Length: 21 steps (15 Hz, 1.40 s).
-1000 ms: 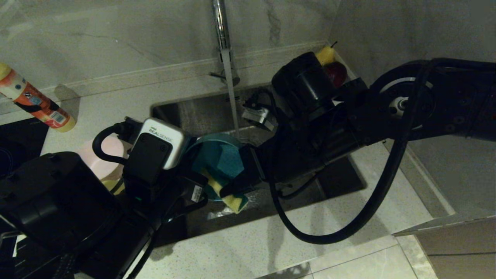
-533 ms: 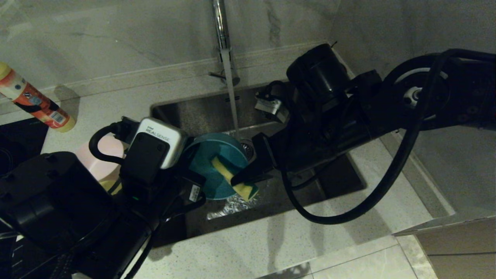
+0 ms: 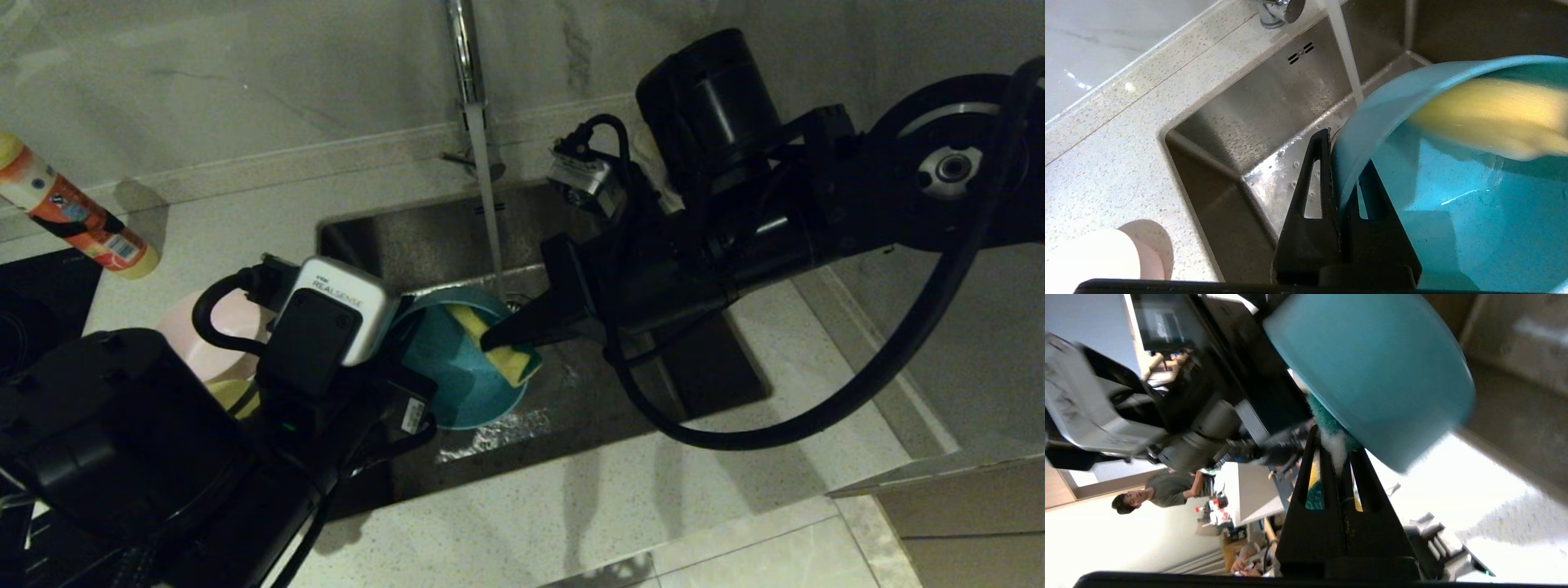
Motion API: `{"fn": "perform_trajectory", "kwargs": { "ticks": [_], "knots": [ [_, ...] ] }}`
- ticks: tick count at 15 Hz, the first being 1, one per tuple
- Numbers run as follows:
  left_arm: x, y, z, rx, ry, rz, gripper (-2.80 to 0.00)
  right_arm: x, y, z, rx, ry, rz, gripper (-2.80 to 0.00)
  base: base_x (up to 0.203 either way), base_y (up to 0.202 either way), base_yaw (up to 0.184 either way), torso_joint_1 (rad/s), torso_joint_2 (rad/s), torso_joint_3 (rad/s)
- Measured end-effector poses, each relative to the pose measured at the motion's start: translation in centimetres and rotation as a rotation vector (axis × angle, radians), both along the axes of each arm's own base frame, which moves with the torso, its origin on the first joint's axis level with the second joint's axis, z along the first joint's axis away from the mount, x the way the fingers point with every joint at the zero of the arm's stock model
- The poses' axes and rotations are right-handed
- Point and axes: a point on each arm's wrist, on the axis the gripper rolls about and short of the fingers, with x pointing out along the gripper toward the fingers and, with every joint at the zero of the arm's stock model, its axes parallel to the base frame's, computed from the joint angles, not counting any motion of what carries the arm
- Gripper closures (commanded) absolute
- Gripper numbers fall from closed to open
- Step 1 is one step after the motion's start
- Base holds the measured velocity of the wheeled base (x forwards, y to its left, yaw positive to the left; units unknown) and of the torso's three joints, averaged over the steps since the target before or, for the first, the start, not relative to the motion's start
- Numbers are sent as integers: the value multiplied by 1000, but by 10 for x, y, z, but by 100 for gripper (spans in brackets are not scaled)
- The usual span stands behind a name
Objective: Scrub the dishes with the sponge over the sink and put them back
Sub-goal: Wipe the bowl
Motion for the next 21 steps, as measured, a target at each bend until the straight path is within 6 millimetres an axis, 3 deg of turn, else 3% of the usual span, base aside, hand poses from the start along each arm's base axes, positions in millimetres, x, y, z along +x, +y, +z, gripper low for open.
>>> {"fn": "perform_trajectory", "kwargs": {
  "ticks": [3, 10, 14, 21],
  "knots": [
    [-1, 0, 0, 0, 0, -5, 0, -5, 14, -2, 14, -17, 34, 0, 0, 0, 0, 0, 0, 0],
    [-3, 2, 3, -11, -9, -4, 0, -7, 35, -31, -61, 56, 77, 0, 0, 0, 0, 0, 0, 0],
    [-4, 4, 2, -10, -5, -2, 0, -8, 33, -47, -116, 110, 77, 0, 0, 0, 0, 0, 0, 0],
    [-7, 7, 0, -5, 1, 0, 0, -9, 12, -30, -85, 101, 33, 0, 0, 0, 0, 0, 0, 0]
  ]
}}
